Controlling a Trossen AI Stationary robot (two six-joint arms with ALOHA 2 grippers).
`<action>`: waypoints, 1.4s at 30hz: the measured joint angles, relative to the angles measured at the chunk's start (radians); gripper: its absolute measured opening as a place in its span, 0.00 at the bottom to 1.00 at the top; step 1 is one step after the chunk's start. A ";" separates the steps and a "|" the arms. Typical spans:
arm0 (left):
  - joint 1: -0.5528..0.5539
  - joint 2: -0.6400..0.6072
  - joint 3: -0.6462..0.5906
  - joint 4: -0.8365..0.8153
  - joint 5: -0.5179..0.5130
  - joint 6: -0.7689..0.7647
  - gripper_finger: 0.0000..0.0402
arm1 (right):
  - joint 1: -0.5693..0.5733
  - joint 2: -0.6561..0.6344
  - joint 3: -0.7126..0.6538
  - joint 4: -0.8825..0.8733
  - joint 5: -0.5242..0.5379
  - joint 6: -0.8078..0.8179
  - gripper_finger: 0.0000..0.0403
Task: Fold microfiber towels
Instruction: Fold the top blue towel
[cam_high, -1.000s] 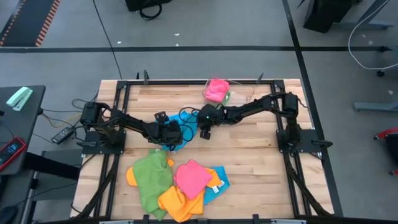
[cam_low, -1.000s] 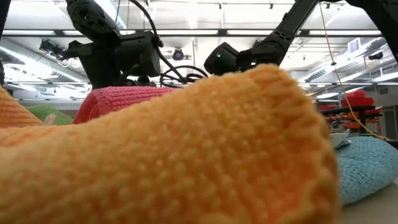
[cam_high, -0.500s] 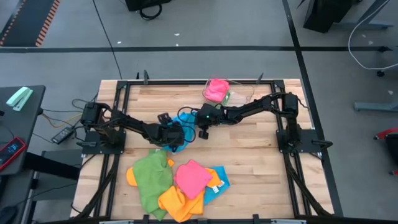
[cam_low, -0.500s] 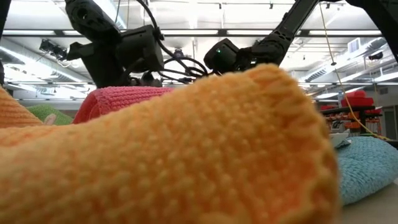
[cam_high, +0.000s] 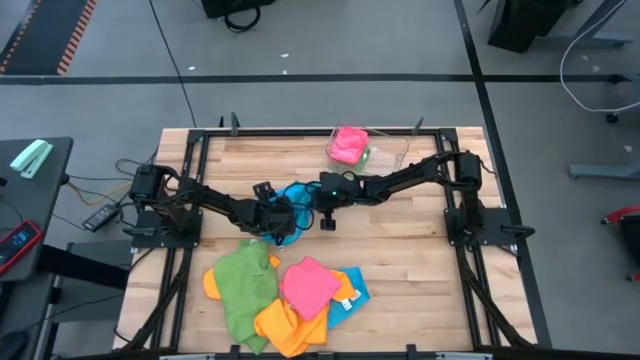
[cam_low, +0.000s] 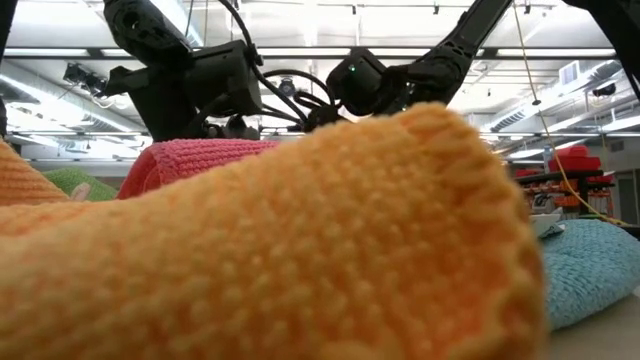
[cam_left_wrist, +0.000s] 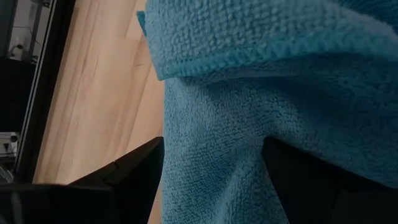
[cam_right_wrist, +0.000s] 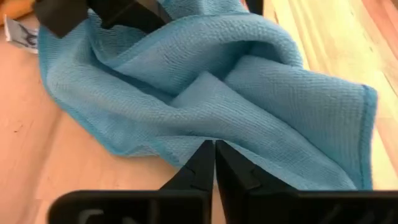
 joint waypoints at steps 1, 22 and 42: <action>0.000 0.000 0.000 0.000 0.000 0.000 0.71 | 0.004 0.000 0.000 0.000 0.000 0.000 0.11; 0.001 -0.001 0.000 -0.012 -0.003 0.002 0.71 | 0.153 0.008 -0.001 -0.076 0.324 -0.024 0.60; 0.000 -0.001 0.000 -0.012 -0.003 -0.001 0.71 | 0.194 0.008 -0.002 -0.155 0.476 -0.135 0.59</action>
